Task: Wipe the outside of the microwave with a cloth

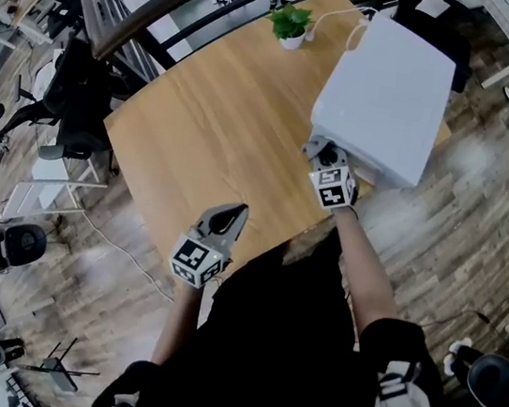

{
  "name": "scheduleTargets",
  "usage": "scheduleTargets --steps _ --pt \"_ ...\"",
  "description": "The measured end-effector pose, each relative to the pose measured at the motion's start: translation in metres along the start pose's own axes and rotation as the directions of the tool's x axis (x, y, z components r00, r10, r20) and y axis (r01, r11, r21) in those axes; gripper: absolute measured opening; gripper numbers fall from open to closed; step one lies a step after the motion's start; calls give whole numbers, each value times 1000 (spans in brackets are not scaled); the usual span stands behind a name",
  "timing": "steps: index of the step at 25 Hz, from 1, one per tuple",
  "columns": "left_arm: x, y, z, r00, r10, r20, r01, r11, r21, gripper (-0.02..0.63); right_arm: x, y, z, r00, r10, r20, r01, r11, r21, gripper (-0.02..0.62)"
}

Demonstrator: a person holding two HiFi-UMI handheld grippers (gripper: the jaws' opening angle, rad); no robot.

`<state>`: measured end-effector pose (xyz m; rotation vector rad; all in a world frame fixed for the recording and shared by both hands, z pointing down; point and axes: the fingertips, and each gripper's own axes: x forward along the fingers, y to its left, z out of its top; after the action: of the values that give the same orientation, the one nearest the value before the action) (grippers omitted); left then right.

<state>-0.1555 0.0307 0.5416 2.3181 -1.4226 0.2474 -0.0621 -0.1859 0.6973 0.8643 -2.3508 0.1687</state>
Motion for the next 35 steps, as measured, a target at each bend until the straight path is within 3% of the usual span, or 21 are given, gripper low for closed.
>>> scheduleTargets --steps 13,35 --pt "-11 5 -5 1000 7 -15 -7 1000 -5 0 8 3 3 1000 -8 -7 8 1000 9 17" --pt "-32 19 -17 998 15 -58 -13 1000 26 0 31 5 -36 997 -27 -75 33 996 78 17"
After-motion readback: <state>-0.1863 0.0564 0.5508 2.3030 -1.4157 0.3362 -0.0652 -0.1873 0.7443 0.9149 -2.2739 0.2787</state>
